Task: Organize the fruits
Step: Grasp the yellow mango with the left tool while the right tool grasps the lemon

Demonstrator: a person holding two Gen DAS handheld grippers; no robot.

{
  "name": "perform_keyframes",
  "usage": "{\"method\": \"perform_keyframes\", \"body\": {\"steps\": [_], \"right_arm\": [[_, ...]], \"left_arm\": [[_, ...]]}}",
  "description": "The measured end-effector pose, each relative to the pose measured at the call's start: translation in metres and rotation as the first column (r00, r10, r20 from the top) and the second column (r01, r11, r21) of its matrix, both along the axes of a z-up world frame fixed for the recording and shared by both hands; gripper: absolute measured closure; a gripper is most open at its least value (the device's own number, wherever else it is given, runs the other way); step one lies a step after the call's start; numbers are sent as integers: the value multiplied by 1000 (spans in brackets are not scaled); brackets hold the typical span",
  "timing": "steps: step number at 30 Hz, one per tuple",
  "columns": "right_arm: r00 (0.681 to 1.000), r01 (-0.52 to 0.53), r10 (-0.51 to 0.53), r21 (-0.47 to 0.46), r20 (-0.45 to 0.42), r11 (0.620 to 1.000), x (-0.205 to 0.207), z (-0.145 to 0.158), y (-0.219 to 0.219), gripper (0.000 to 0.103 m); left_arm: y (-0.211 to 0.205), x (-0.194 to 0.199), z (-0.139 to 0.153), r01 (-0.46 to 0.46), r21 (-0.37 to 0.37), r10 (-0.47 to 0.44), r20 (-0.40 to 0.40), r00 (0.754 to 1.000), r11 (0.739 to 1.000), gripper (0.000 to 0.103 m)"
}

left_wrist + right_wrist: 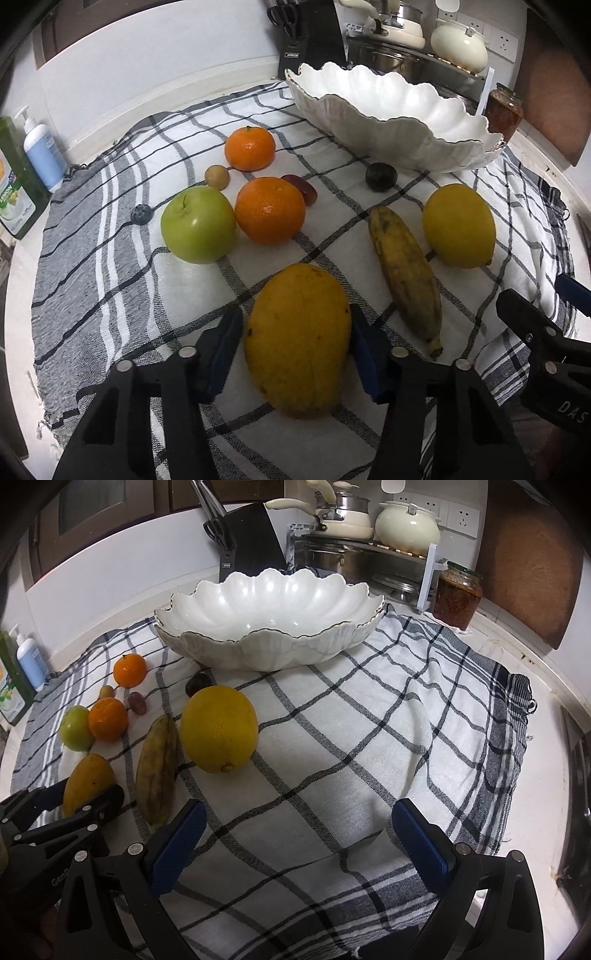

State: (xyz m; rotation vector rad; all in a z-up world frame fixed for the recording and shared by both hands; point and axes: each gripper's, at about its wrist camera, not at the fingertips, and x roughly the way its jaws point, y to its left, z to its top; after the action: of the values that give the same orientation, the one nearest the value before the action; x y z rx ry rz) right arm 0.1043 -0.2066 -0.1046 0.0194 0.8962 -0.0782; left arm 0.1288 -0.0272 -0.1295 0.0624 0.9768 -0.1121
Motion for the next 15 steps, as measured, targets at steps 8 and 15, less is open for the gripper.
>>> {"method": "perform_keyframes", "body": {"steps": [8,15], "right_arm": [[1000,-3,4,-8,16,1000,-2,7,2,1],[999,-28,28,-4,42,1000,-1,14,12,2]], "left_arm": [[2,-3,4,11,-4,-11,-3,1000,1000,54],[13,-9,16,-5,-20,5,17,1000,1000,54]]}}
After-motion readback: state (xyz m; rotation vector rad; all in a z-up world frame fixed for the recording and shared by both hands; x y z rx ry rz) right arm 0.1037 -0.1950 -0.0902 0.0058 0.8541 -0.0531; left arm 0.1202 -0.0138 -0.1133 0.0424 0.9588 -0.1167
